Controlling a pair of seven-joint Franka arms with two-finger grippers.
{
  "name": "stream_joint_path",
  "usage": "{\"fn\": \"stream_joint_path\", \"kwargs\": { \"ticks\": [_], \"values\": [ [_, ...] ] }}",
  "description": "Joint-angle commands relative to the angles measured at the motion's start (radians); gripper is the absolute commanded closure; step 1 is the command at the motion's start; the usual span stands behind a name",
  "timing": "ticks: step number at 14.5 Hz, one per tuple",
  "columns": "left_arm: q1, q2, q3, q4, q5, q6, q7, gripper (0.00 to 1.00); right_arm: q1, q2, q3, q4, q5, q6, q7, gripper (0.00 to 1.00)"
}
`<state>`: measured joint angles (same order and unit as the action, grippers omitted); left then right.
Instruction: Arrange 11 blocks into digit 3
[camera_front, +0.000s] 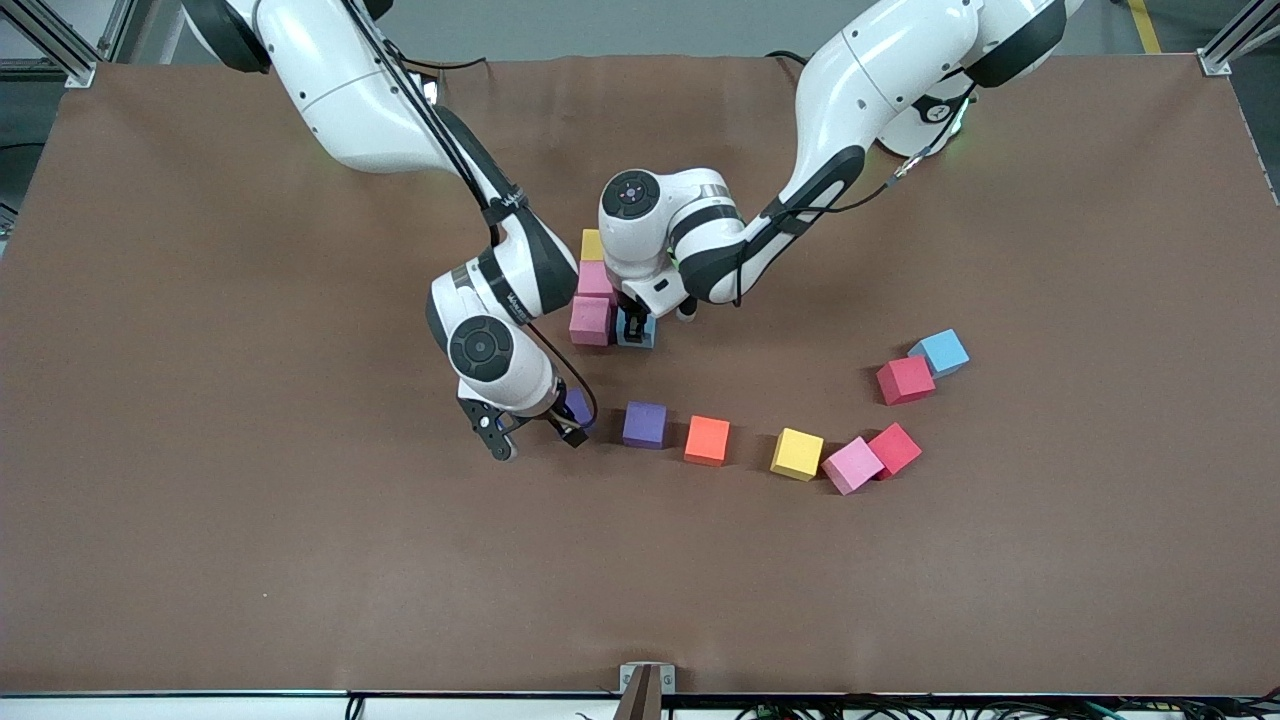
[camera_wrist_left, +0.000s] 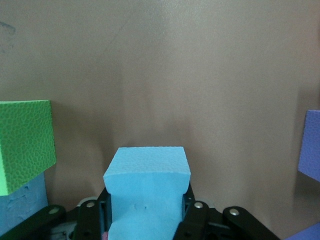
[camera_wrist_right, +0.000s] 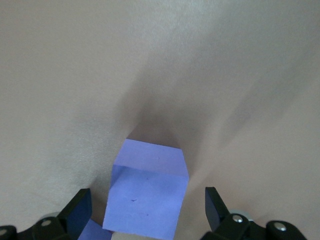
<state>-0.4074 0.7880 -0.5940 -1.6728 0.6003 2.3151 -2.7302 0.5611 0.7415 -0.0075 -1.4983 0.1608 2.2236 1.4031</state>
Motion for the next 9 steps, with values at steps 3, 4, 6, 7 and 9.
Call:
{"fn": "stream_joint_path", "kwargs": {
  "ticks": [3, 4, 6, 7, 9],
  "values": [
    [-0.04, 0.053, 0.014, 0.041, -0.002, 0.027, -0.085, 0.62, 0.003, 0.015, -0.002, 0.018, 0.011, 0.005, 0.026, 0.0],
    [-0.04, 0.056, 0.014, 0.053, -0.005, 0.027, -0.085, 0.62, 0.003, 0.021, -0.002, 0.018, 0.014, 0.025, 0.036, 0.0],
    [-0.051, 0.057, 0.014, 0.059, -0.007, 0.027, -0.085, 0.61, 0.006, 0.029, -0.002, 0.016, 0.014, 0.037, 0.053, 0.0],
    [-0.053, 0.059, 0.014, 0.062, -0.011, 0.027, -0.085, 0.61, 0.01, 0.032, -0.002, 0.016, 0.014, 0.039, 0.056, 0.0],
    [-0.053, 0.063, 0.014, 0.07, -0.011, 0.027, -0.085, 0.61, 0.008, 0.032, -0.002, 0.015, 0.016, 0.042, 0.065, 0.0]
  ]
}}
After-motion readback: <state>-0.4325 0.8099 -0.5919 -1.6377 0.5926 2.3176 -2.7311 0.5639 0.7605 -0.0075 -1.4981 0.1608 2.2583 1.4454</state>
